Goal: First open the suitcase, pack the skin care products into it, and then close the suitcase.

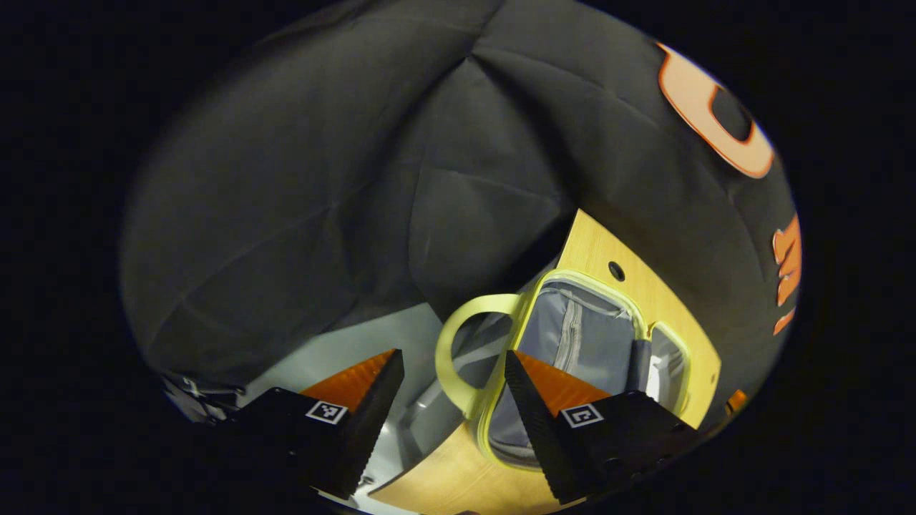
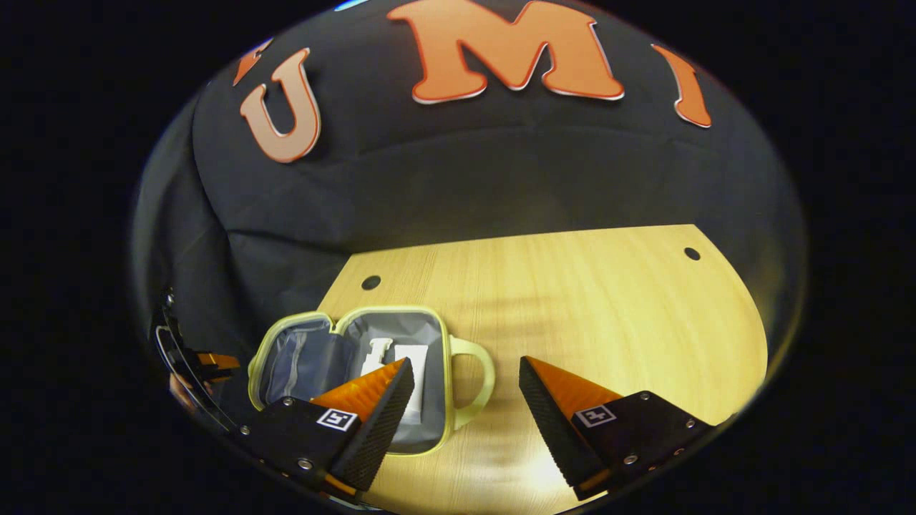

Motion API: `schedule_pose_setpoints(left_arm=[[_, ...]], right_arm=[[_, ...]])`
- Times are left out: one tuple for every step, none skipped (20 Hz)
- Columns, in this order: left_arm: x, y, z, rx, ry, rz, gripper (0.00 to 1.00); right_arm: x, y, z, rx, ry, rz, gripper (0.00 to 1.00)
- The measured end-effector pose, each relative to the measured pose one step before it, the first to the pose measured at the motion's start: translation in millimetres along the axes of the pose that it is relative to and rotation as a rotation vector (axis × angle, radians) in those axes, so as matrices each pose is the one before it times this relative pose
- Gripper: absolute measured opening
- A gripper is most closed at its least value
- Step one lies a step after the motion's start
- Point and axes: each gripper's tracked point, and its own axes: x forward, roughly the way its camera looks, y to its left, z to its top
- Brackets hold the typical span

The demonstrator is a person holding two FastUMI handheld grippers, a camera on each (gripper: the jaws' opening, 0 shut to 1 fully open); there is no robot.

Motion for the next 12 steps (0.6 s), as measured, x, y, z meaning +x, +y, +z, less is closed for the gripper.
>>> schedule_pose_setpoints(left_arm=[[11.14,3.84,-2.47,-0.03677,0.02811,-0.00662,0.93],[15.62,3.61,-5.37,-0.02701,0.02958,-0.00244,0.93],[10.92,0.20,-5.58,-0.01151,0.02842,-0.00532,0.93],[8.09,3.41,-0.73,-0.01248,0.02288,-0.00651,0.93],[6.74,3.62,0.62,-0.00829,0.01242,0.01055,0.90],[8.65,3.82,2.10,-0.01827,0.00031,0.01591,0.90],[10.18,-2.13,-3.73,-0.01494,0.02665,-0.01168,0.78],[6.99,2.81,-7.28,-0.01679,0.03005,-0.00132,0.78],[8.20,2.22,-2.95,-0.01756,0.02371,-0.00337,0.76],[16.20,-0.49,-5.29,-0.02501,0.02417,-0.01646,0.70],[4.92,-4.25,-2.92,-0.03590,0.00612,-0.03078,0.42],[-5.22,-1.02,-0.07,-0.01026,0.00454,-0.01289,0.34]], right_arm=[[-11.43,-9.30,7.38,0.01851,-0.02381,-0.01542,0.95],[-10.04,-6.77,9.10,0.01434,-0.03193,-0.01111,0.95],[-10.96,-10.06,8.14,0.01070,-0.02659,-0.02143,0.95],[-8.87,-8.29,8.83,0.01051,-0.02398,-0.01094,0.95],[-8.27,-8.91,6.16,0.00933,-0.01970,-0.02459,0.95],[-7.79,-6.75,4.73,0.01232,-0.01503,-0.00894,0.95],[-6.51,-6.14,3.06,0.00981,-0.00805,-0.01721,0.95],[-6.02,-6.42,3.43,0.01037,-0.01197,-0.00670,0.95],[-5.78,-5.02,1.52,0.00854,-0.00557,-0.01392,0.95],[-4.73,-4.58,2.05,0.01171,-0.01012,-0.00798,0.95],[-3.75,-5.02,2.75,0.00689,-0.00591,-0.00849,0.95],[-2.95,-6.16,2.50,0.00132,-0.00817,-0.01267,0.95]])
